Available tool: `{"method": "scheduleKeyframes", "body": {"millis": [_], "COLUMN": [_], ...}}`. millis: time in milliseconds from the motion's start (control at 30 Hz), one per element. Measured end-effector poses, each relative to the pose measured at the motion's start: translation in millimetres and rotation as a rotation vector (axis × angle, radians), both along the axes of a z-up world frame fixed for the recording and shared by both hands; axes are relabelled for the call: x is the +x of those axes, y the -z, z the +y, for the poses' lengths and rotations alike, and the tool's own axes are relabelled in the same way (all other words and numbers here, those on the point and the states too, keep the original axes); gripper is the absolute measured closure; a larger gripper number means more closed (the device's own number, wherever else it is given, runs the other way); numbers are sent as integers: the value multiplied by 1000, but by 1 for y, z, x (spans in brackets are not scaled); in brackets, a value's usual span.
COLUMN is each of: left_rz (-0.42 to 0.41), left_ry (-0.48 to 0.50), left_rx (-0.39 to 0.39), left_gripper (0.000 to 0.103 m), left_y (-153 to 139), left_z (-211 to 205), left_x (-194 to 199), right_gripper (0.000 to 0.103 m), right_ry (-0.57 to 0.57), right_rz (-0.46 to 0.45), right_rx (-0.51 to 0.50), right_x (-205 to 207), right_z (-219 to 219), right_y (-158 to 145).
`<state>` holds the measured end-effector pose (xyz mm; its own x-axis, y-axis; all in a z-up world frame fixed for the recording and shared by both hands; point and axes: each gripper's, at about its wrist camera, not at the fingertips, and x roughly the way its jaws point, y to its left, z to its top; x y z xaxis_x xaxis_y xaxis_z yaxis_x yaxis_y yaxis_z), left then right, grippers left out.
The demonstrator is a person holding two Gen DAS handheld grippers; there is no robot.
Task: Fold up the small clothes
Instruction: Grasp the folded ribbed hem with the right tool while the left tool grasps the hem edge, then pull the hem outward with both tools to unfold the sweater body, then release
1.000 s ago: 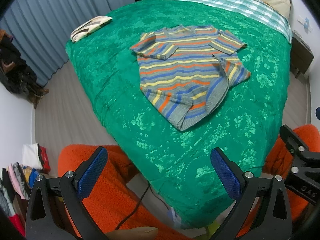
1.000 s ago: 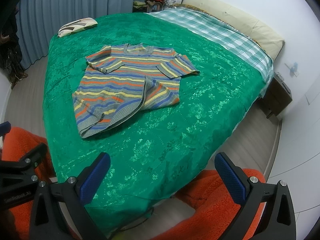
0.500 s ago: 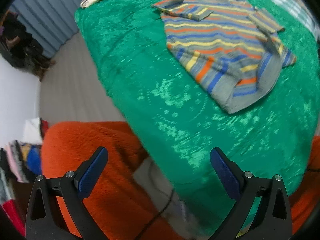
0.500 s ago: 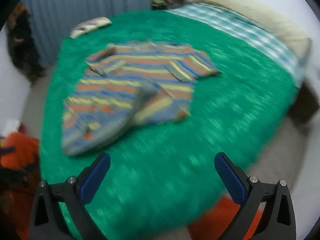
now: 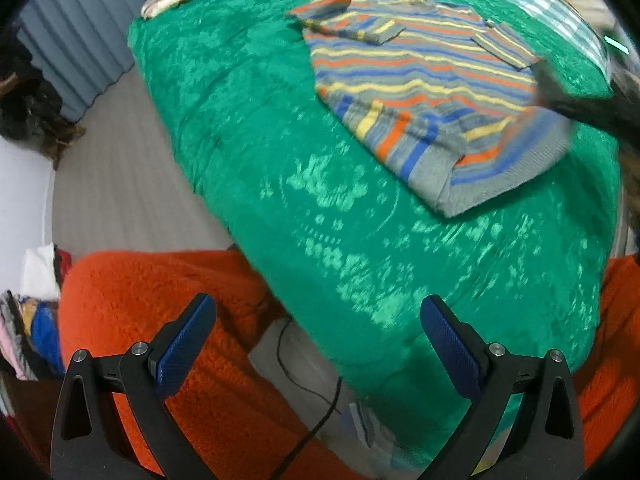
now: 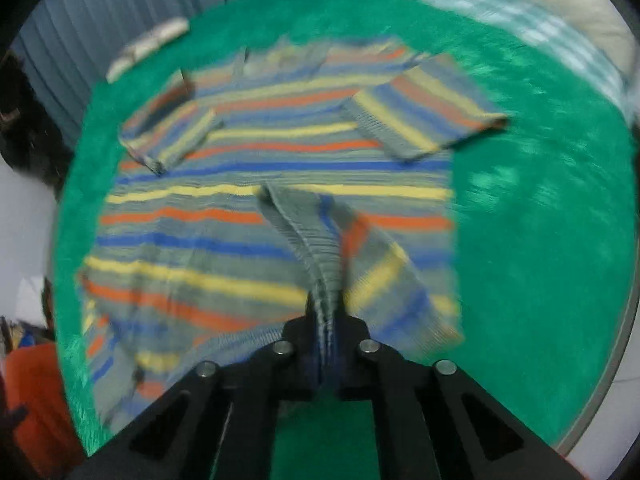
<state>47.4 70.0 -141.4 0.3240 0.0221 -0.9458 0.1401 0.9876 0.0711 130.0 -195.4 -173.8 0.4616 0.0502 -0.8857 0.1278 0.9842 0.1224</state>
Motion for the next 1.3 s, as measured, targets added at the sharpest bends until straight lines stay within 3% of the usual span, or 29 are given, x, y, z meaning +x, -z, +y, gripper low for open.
{"method": "scheduleKeyframes", "body": {"millis": [100,200,300,400,500,567,633,700,767,833,867,933,967,1067,1200,1267,1300], "left_rz": [27,30,17,4,13,7,-11,-25,-13,-6,-1,-1,-8,-52,-15,-29,-37], "left_ry": [-38,-57,-44,-11,45,120,200,194,131,55,23,-28,-37,-78,-136,-158,-163], "left_rx": [-57,-162,-280,-329,-300,-205,-60,44,-25,-94,-137,-225,-263,-382,-426,-434,-466], "left_gripper": [1,1,1,1,1,1,2,1,4,42,53,94,99,100,95,79,55], "left_y": [8,5,-7,-9,2,18,39,54,52,47,44,38,33,15,31,37,37], "left_z": [8,7,-5,-27,-58,-85,-111,-116,-100,-78,-65,-42,-34,-1,30,36,39], "left_x": [4,20,47,77,95,101,104,105,103,98,95,91,88,65,54,53,53], "right_gripper": [100,100,100,100,100,100,100,100,100,100,100,100,100,100,99,91,84], "right_ry": [55,97,144,148,111,110,112,106,100,104,106,116,119,128,133,127,128], "right_rz": [-55,-46,-38,-9,-14,-21,-23,-25,-28,-30,-31,-33,-33,-31,-46,-48,-49], "right_rx": [96,140,168,162,115,112,115,110,100,96,93,97,99,109,181,250,291], "right_x": [-75,-133,-159,-156,-150,-151,-152,-152,-153,-155,-156,-157,-156,-155,-158,-157,-156], "right_z": [-15,-13,-7,-3,0,-1,-3,-3,-2,-3,-4,-7,-8,-11,-18,-25,-29], "right_y": [-21,-14,-3,12,16,15,16,16,16,15,15,15,15,16,13,15,17]}}
